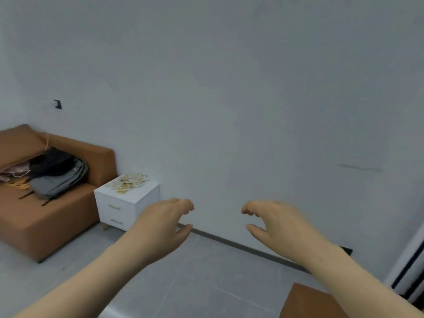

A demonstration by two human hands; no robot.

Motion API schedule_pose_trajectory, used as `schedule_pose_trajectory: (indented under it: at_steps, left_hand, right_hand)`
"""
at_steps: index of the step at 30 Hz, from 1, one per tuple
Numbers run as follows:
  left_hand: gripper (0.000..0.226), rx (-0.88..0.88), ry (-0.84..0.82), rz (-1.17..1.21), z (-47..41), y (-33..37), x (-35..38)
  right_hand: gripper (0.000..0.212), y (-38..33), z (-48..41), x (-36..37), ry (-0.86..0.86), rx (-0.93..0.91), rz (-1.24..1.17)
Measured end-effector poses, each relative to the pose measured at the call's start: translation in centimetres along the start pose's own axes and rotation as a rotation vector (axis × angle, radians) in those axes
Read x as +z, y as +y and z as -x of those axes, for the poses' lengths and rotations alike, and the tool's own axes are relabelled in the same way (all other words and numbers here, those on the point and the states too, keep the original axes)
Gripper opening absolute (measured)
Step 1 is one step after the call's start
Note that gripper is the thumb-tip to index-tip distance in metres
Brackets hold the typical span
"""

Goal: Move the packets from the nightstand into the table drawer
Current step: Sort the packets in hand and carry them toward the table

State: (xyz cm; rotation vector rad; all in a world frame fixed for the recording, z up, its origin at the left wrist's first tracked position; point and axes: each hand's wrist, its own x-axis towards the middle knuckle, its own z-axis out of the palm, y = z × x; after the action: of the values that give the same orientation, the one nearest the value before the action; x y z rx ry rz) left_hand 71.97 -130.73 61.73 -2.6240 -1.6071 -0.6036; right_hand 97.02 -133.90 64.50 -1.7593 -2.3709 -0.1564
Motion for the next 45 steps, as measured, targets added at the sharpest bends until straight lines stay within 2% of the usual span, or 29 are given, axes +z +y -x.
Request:
schedule_pose_trajectory:
  at_steps: [10, 16, 26, 45]
  left_hand:
    - [0.036, -0.163, -0.034, -0.043, -6.5, -8.6, 2.5]
    - [0.033, -0.247, -0.009, -0.064, -10.9, -19.7, 2.7]
    - [0.035, -0.359, -0.005, -0.055, -17.5, -36.7, 2.3]
    - [0.035, -0.508, -0.030, -0.130, -36.2, -63.9, 6.7]
  right_hand:
    - [0.034, 1.1, -14.6, 5.2, -0.078, -0.145, -0.029]
    - [0.034, -3.1, -26.9, 8.7, -0.040, -0.194, -0.077]
    - [0.034, -10.2, -44.5, 13.5, -0.077, -0.209, -0.134]
    - [0.032, -13.0, -78.6, 25.9, -0.148, -0.272, -0.227]
